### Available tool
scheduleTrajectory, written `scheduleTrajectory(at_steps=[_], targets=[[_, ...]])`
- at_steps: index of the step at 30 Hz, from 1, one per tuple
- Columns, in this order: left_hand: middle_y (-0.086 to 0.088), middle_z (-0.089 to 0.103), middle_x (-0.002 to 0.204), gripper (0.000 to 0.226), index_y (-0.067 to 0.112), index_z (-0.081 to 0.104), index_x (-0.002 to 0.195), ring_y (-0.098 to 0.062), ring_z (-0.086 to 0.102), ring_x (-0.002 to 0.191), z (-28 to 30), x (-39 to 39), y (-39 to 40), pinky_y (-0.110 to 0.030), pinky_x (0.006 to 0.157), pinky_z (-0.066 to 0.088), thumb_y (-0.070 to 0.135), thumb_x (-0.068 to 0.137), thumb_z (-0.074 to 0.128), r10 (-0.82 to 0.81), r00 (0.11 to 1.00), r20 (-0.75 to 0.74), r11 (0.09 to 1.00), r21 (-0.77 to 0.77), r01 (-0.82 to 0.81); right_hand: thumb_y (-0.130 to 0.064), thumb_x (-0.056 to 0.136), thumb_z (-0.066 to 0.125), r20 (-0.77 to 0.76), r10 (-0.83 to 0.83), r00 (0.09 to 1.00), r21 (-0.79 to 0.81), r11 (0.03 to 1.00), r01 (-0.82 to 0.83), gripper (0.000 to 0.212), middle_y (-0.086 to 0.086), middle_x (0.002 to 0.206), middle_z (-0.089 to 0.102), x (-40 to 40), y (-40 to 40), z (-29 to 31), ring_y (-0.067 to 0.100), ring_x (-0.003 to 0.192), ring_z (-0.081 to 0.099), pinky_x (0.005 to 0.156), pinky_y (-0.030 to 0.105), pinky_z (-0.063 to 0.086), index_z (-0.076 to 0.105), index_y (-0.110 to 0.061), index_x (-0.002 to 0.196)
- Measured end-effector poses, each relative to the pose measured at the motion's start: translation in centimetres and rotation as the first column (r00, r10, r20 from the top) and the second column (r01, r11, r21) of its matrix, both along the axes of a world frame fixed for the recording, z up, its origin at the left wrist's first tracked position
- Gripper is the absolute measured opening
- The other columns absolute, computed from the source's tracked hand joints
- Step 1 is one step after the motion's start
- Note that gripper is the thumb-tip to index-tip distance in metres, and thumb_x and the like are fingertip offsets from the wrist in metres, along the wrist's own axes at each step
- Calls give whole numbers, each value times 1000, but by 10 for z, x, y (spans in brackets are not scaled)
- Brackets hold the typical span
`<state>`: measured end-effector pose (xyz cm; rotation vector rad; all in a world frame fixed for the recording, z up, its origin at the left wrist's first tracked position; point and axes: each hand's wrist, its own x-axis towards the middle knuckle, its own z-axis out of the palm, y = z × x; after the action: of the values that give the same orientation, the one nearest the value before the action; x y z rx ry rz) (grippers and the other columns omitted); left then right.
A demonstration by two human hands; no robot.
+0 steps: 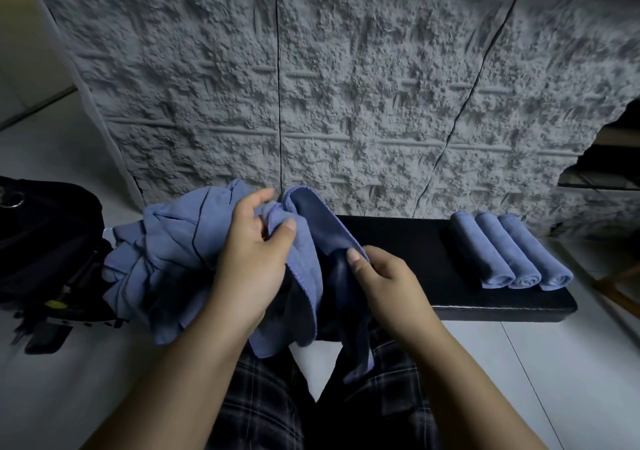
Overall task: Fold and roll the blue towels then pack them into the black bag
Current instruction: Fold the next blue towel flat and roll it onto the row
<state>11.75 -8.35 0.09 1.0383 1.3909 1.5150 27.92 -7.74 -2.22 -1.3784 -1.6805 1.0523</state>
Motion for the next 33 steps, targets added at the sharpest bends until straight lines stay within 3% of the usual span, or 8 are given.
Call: scheduleTrajectory(at_steps=[5,9,14,18,23,27,30,33], targets=[[1,60,122,44,39,46,110,-9,60,107,-1,17,-7,-35,91,50,0,90,54,-97,992,79,995,34,94,-27,99,48,-224,76,972,-9,997,-80,28,17,93,68,-12,-5,7,17,80,60,73,37,50,67,-6,95],[-1,65,113,46,36,50,109,-10,62,104,-4,21,-11,-32,92,48,-5,90,50,-210,976,52,974,99,204,-28,98,50,-288,15,958,-46,999,-29,29,21,84,65,-13,-7,9,17,75,55,69,34,44,66,-5,90],[6,68,105,50,28,64,99,-4,62,103,-9,22,-17,-20,88,47,-14,81,42,-402,913,-74,905,119,408,-59,77,52,-256,-54,965,-87,996,33,73,23,69,45,-9,-2,7,17,71,39,62,38,32,46,12,92],[20,47,108,39,43,61,96,-5,59,98,-14,19,-16,-24,86,49,9,77,57,-283,861,-422,917,143,372,-38,88,57,-198,-58,979,-76,996,43,53,7,70,40,-5,-4,13,18,66,33,59,35,27,44,13,86],[28,27,124,31,35,49,89,-2,44,108,-12,7,-15,-11,85,35,9,76,61,-63,639,-766,922,201,332,-16,83,48,-148,89,985,-87,991,-102,27,9,70,43,-2,-4,15,19,64,35,59,35,29,49,10,88],[25,51,112,15,33,47,82,-5,51,98,-4,3,-13,-11,82,36,21,76,53,-67,579,-813,891,213,402,-5,89,51,-175,164,971,-108,977,-185,11,6,68,47,-1,-8,16,15,66,41,60,31,33,59,1,84],[15,55,86,16,28,52,79,-6,51,83,-6,4,-15,-20,69,40,14,76,61,-62,619,-783,915,203,349,-7,89,58,-193,176,965,-104,975,-199,21,-4,65,60,-1,-11,21,8,64,52,57,25,41,69,-19,76],[15,55,78,21,24,55,78,-2,52,80,-8,4,-14,-14,66,39,5,76,65,-46,678,-733,948,182,261,-8,87,62,-181,182,967,-60,979,-195,14,2,81,71,-1,-12,21,8,75,60,70,32,50,72,-18,86]])
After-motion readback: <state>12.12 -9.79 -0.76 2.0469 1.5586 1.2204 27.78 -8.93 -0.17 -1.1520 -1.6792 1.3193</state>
